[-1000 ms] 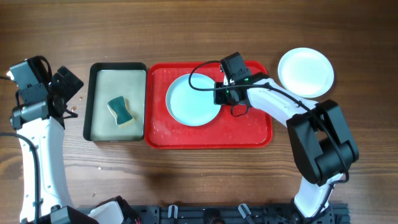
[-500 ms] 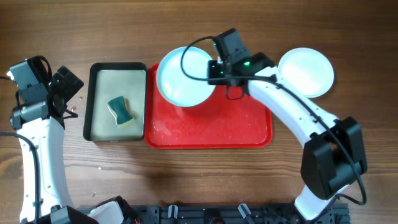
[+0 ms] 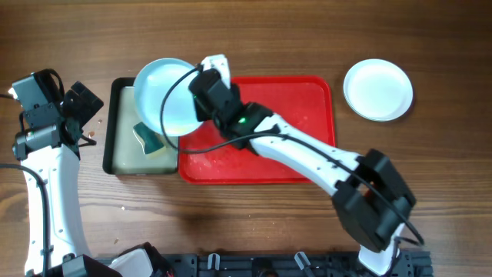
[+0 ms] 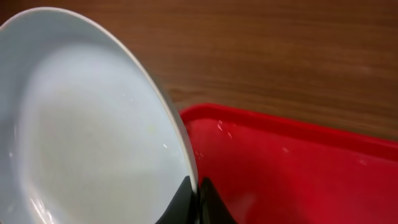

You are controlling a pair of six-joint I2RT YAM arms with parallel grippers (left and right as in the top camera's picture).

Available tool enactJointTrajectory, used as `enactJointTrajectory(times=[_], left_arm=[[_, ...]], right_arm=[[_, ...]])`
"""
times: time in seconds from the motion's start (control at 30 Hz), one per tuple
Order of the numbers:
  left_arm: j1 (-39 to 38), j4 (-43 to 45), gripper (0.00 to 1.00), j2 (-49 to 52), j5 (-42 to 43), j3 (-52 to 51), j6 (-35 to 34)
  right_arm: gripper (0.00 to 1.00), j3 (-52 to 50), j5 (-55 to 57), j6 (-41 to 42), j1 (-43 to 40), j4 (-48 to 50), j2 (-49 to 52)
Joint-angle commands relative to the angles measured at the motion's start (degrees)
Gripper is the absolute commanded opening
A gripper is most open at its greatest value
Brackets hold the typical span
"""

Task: Clean dirty plates on tray and stack at the side
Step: 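Lift the light-blue plate with the right gripper and swing it left over the black tray, then tilt the light-blue plate over the black tray to drain it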

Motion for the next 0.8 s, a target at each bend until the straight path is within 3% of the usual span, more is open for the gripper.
enactJointTrajectory(times=[0.0, 0.3, 0.63, 0.77], left_arm=[[0.31, 0.15, 1.0, -1.03, 0.46, 0.81, -0.72], [0.31, 0.15, 1.0, -1.03, 0.46, 0.81, -0.72], [0.31, 0.15, 1.0, -1.03, 0.46, 0.81, -0.72], [0.31, 0.15, 1.0, -1.03, 0.46, 0.81, -0.72]], right_arm=[[0.04, 1.22, 3.19, -5.4, 1.62, 4.96, 2.71], [0.04, 1.22, 5.46, -31.26, 3.85, 17.86, 3.02], [0.04, 1.22, 2.14, -66.58, 6.29, 31.06, 3.02], [0.04, 1.22, 2.16, -75.28, 6.47, 33.75, 3.02]])
